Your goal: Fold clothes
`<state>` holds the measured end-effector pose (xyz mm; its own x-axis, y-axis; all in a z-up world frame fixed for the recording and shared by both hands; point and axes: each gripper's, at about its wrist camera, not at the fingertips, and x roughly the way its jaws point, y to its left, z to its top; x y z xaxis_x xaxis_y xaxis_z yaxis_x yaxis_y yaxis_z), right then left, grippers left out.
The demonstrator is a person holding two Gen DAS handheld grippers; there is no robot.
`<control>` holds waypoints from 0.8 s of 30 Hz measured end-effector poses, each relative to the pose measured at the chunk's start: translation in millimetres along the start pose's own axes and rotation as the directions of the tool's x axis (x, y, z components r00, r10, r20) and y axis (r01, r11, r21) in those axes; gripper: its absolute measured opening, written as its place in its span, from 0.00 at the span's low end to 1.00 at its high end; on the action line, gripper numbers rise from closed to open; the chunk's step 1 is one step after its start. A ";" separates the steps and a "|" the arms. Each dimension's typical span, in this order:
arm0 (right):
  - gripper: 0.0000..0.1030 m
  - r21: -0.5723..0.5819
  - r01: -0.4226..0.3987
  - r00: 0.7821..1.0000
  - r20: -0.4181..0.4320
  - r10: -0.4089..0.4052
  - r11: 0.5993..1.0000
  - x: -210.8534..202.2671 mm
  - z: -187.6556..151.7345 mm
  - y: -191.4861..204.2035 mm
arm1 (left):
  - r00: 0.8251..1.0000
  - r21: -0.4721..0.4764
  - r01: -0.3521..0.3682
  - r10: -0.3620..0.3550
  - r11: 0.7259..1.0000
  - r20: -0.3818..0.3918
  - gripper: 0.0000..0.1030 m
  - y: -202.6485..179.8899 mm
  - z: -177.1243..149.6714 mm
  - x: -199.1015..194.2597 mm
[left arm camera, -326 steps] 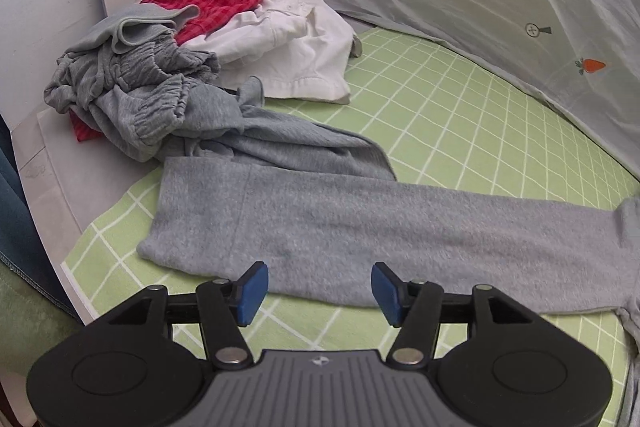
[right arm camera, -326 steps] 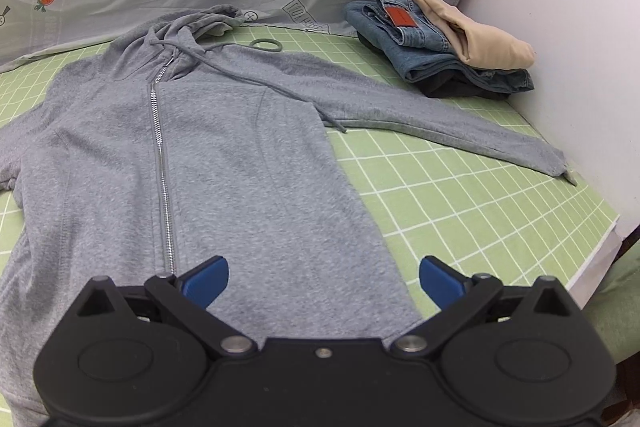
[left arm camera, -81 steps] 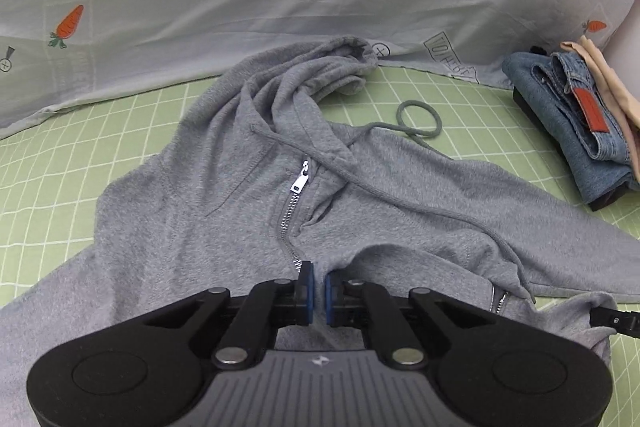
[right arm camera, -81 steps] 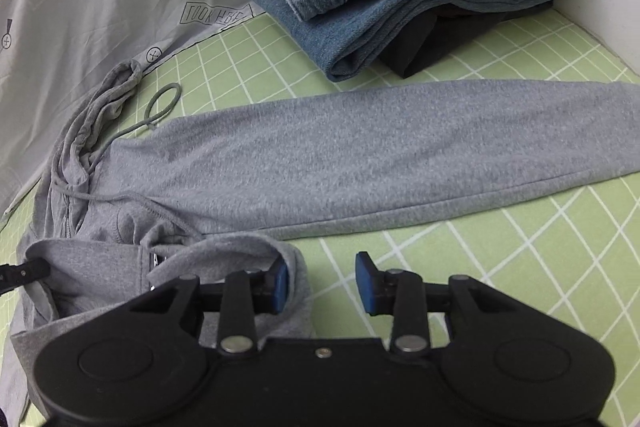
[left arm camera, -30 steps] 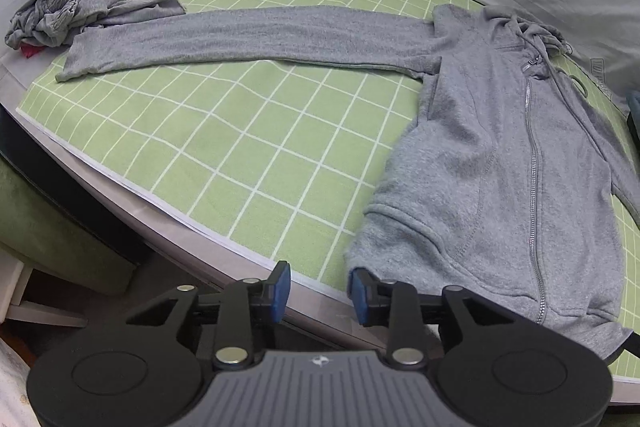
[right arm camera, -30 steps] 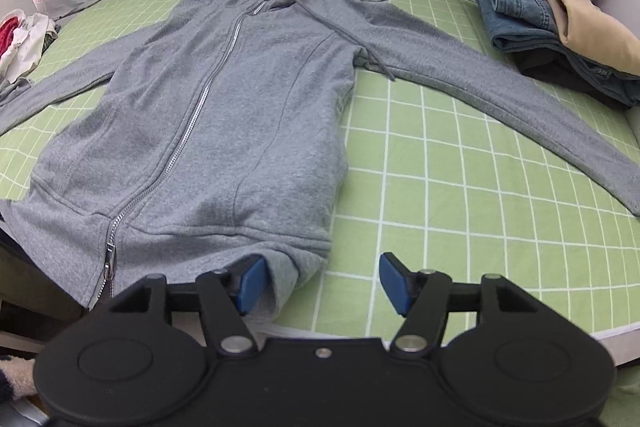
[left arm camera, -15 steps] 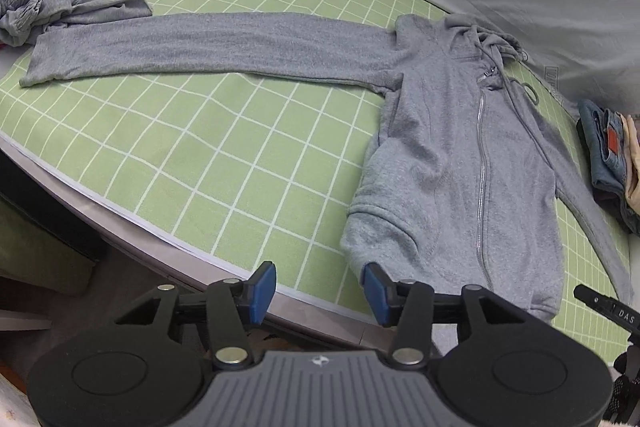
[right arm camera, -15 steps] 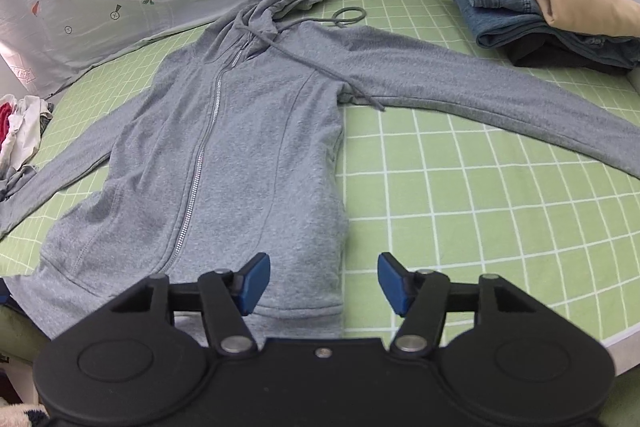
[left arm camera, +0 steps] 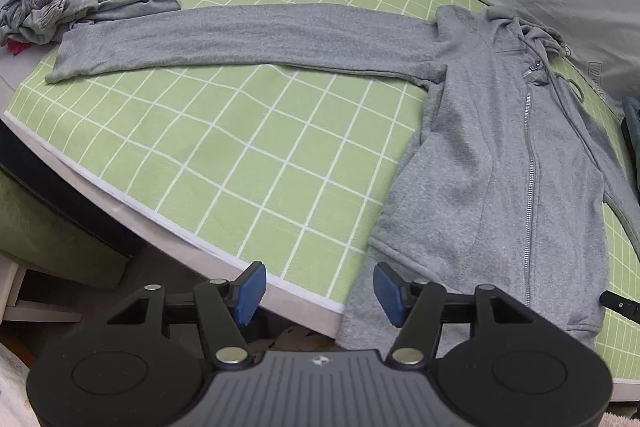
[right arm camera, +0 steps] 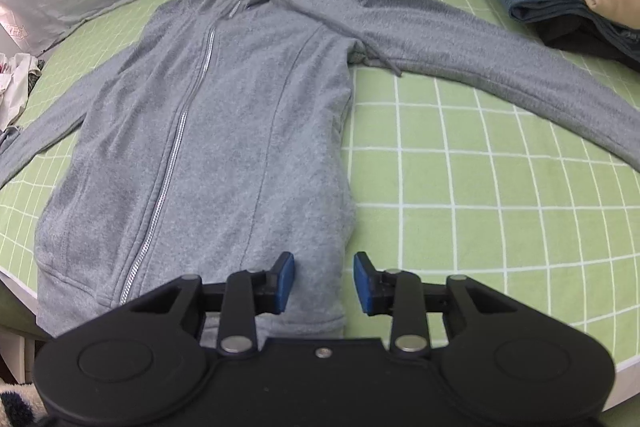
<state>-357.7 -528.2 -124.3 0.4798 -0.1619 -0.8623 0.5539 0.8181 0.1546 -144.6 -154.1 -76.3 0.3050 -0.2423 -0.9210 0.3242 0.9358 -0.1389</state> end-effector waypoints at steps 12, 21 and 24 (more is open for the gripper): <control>0.98 -0.002 0.048 0.982 0.183 -0.046 0.999 15.8 71.7 -18.0 | 0.997 0.146 0.070 -0.074 0.987 0.029 0.79 -83.6 87.8 60.8; 1.00 -0.012 0.159 0.972 0.175 -0.155 0.987 75.9 152.6 -42.8 | 0.999 0.123 0.050 -0.052 0.991 0.013 0.80 -121.7 171.4 129.6; 1.00 -0.004 0.191 0.965 0.185 -0.187 0.982 104.9 185.6 -56.0 | 0.999 0.100 0.039 -0.041 0.994 0.018 0.80 -132.4 191.8 148.4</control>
<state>-212.1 -693.4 -133.9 0.4855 -0.4114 -0.7714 0.6329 0.7741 -0.0145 29.5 -363.1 -124.8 0.3079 -0.2850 -0.9077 0.4233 0.8955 -0.1376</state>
